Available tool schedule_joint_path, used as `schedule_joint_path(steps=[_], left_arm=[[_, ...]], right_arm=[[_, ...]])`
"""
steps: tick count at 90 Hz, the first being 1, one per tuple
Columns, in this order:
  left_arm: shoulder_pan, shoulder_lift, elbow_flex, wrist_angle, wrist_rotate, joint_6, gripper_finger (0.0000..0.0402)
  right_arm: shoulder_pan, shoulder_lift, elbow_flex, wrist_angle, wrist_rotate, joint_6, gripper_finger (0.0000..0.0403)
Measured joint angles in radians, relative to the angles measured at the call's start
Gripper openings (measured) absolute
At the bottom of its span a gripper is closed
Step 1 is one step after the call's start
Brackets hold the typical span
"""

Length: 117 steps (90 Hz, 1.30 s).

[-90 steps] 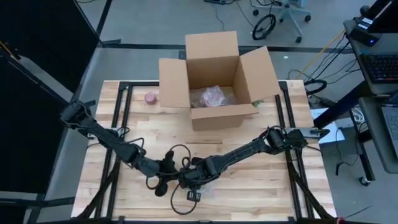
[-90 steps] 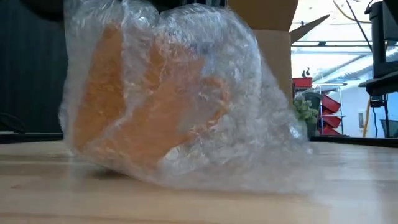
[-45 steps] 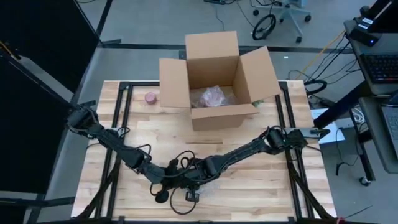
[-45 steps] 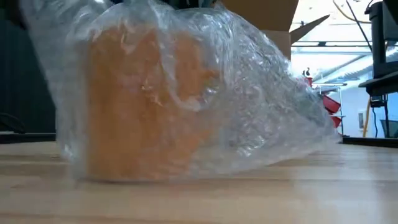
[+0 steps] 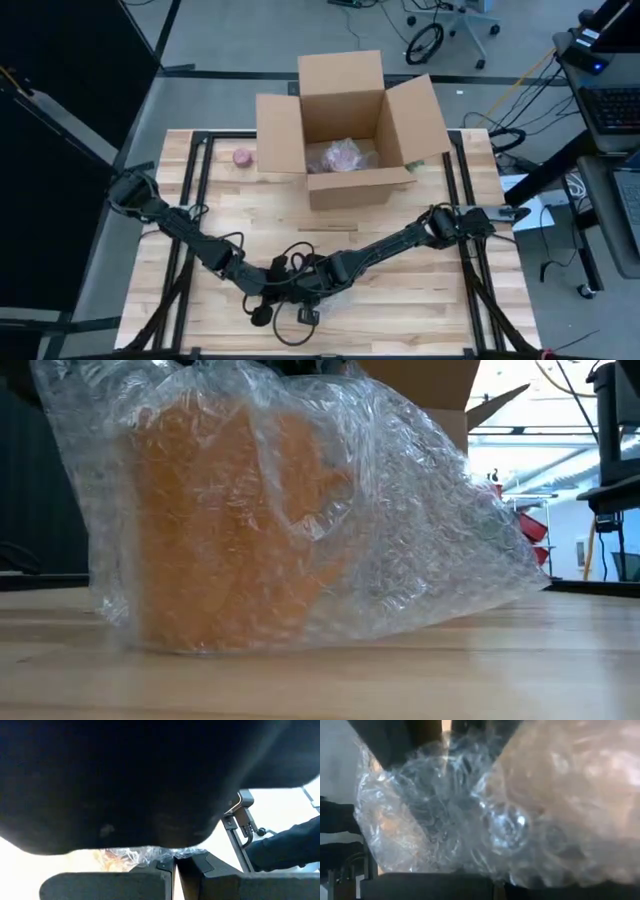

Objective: Wrap mug
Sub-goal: Wrap the orange cup with the bubble wrap

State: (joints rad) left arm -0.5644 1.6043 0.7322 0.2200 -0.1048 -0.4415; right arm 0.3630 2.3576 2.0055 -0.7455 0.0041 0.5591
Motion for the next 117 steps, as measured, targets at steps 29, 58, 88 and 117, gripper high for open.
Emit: schedule_joint_path(steps=[29, 58, 88, 117], left_arm=[[-0.007, 0.003, -0.003, 0.018, -0.014, 0.001, 0.0], [-0.006, 0.003, -0.003, 0.018, -0.01, 0.002, 0.0], [-0.006, 0.003, -0.003, 0.019, -0.006, 0.003, 0.0], [-0.005, 0.003, -0.004, 0.021, -0.002, -0.006, 0.0]], right_arm=[[0.005, -0.124, -0.006, -0.066, -0.003, 0.065, 0.0], [0.005, -0.21, -0.001, -0.103, -0.004, 0.092, 0.0], [0.001, -0.21, -0.001, 0.048, 0.121, 0.109, 0.0], [0.033, -0.13, 0.0, -0.085, 0.11, 0.119, 0.0]])
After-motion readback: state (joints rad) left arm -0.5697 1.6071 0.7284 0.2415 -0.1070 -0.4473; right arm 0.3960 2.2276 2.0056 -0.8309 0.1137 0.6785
